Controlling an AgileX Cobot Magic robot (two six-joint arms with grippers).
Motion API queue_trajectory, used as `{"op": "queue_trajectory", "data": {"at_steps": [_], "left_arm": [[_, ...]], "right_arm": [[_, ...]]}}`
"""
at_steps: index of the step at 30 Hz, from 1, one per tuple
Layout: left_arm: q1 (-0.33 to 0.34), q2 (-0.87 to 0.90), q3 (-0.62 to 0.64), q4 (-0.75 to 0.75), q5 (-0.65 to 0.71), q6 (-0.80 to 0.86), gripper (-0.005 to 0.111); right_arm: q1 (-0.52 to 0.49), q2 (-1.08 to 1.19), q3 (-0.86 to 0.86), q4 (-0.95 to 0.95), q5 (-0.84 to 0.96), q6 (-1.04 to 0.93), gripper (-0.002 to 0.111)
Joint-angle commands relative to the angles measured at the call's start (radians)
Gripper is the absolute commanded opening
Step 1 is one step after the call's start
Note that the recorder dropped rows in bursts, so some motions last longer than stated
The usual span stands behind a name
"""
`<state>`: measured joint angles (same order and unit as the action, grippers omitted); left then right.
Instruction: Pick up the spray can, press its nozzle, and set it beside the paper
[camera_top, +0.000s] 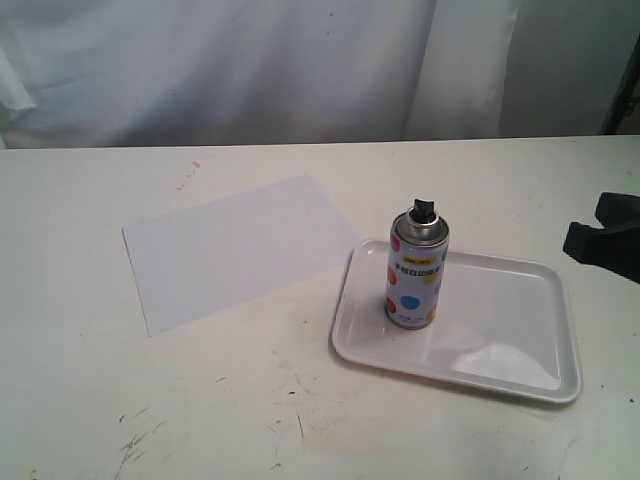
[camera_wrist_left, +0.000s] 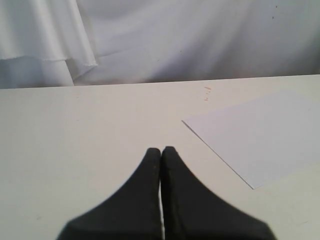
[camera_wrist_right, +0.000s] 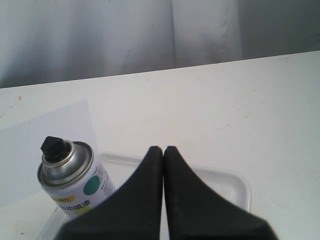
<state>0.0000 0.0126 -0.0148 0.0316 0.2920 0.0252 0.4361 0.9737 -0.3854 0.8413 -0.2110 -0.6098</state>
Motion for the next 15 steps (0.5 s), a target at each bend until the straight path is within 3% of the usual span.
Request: {"op": "queue_trajectory", "data": {"at_steps": [1,15], "left_arm": [[0.000,-0.013,0.015,-0.007,-0.013,0.002,0.000],[0.000,-0.013,0.015,-0.012,-0.027,0.002,0.000]], "right_arm": [[0.001,-0.005,0.007,-0.008,0.002,0.001,0.000],[0.001,-0.005,0.007,-0.008,0.002,0.001,0.000]]}}
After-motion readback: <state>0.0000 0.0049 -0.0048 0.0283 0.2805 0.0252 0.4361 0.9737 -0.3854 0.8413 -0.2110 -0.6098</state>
